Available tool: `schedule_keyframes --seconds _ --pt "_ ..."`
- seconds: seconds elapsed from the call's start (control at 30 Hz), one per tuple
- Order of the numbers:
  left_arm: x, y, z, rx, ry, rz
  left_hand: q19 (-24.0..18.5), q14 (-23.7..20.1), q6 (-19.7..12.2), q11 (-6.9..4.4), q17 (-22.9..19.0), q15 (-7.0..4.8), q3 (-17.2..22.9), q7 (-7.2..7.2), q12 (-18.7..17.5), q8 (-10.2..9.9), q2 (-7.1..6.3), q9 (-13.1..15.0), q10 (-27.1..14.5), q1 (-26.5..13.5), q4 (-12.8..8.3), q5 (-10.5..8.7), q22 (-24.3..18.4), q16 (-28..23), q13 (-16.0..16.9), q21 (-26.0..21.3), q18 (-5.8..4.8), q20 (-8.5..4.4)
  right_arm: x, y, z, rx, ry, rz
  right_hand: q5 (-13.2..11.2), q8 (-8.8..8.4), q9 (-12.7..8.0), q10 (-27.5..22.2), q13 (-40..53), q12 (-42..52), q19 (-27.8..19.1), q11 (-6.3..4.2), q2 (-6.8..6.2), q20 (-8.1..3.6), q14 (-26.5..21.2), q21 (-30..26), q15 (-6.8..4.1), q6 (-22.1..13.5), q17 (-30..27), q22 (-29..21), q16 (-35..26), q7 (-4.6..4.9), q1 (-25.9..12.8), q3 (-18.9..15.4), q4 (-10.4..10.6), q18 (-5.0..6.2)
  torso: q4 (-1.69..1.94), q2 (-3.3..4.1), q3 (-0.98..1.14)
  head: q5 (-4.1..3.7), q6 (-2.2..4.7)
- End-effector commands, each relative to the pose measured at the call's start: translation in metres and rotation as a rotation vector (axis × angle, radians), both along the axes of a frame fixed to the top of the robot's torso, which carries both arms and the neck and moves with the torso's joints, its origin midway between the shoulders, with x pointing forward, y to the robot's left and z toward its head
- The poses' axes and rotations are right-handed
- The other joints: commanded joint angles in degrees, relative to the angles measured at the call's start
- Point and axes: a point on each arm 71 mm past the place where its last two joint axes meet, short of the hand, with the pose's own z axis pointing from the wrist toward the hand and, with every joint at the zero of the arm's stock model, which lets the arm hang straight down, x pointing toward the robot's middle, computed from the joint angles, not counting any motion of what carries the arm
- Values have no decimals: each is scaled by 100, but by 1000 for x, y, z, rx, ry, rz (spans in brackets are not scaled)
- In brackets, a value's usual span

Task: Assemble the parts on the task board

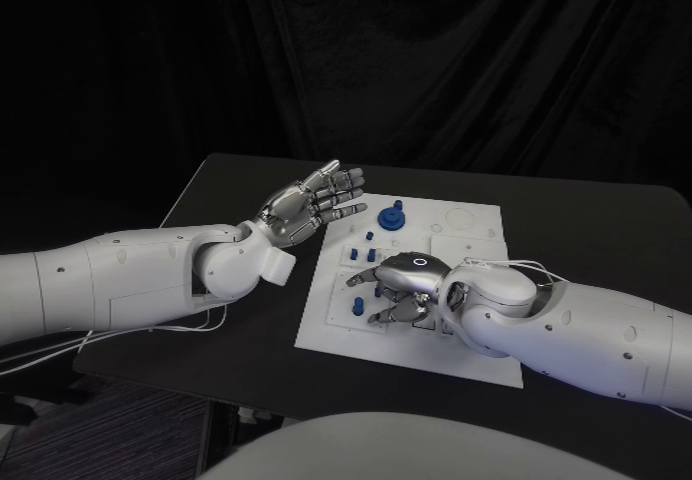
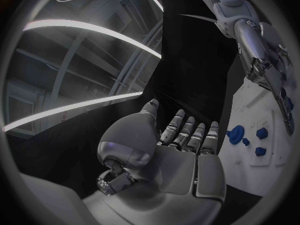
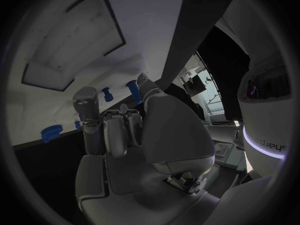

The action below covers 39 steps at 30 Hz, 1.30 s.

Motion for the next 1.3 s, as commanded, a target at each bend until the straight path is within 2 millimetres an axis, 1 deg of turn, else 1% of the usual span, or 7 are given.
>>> schedule_keyframes --seconds 0.03,0.2,0.43,0.73,0.83,1.07,1.3 --pt "-1 1 1 -14 -6 -6 44 6 -52 -7 6 15 31 495 15 21 1 -6 3 35 -13 19 9 22 6 19 -109 8 0 -7 11 100 -77 -37 -16 -66 -169 -251 587 -100 -83 -30 -116 -23 143 -146 -73 -455 948 397 -44 -54 24 -8 85 71 -4 0 3 6 -1" --pt "-2 3 0 -11 -5 0 48 6 -46 -8 6 15 35 495 16 24 0 -6 1 33 -11 20 13 23 6 22 -109 8 7 -30 40 178 -130 -82 36 -53 -199 -224 603 -94 -18 -39 -166 -37 181 -69 -85 -442 996 438 -5 -49 83 22 160 49 -8 -4 10 -17 -1" --pt "-3 5 1 -9 -4 10 49 6 -41 -8 6 15 35 494 21 26 0 -5 3 33 -10 20 13 26 6 22 -109 8 16 -74 71 133 -1 -201 404 288 54 -204 586 -101 89 77 46 -8 178 -42 -19 1132 974 502 -24 146 140 116 250 22 -8 -5 6 -128 -1" --pt "-2 6 0 -13 5 24 61 14 3 -8 10 15 37 493 57 46 -12 3 20 29 -9 18 21 48 13 29 -110 8 11 -149 80 43 252 -448 810 838 251 488 1041 167 593 228 327 91 400 589 87 2220 1188 735 162 230 -468 3 702 -98 -4 -2 -8 -484 -1" --pt "-2 4 0 -14 7 22 61 14 3 -8 10 15 37 493 57 46 -12 3 20 29 -9 18 21 48 13 29 -110 8 8 -166 74 -19 302 -507 816 1104 392 866 1349 318 834 156 387 47 527 1001 24 2409 1376 849 314 141 -888 -139 1018 -169 4 -4 -23 -630 -1" --pt "-2 3 0 -17 8 17 58 15 6 -8 10 14 40 493 57 50 -13 4 20 29 -10 18 14 48 13 27 -110 8 -3 -194 59 -83 339 -630 824 1672 779 1049 1509 387 1115 41 464 -65 600 1589 -86 2354 1508 993 414 24 -1417 -344 1037 -280 -25 12 -22 -1065 -1" --pt "-1 4 0 -16 8 18 61 14 8 -8 10 13 41 493 58 51 -12 4 21 30 -10 19 18 48 13 29 -110 7 -10 -200 50 -99 313 -691 866 2834 1704 1049 1509 387 1417 -136 481 -226 600 2234 -257 2064 1508 1158 414 -159 -1657 -439 1037 -407 -8 19 -11 -1290 -1"
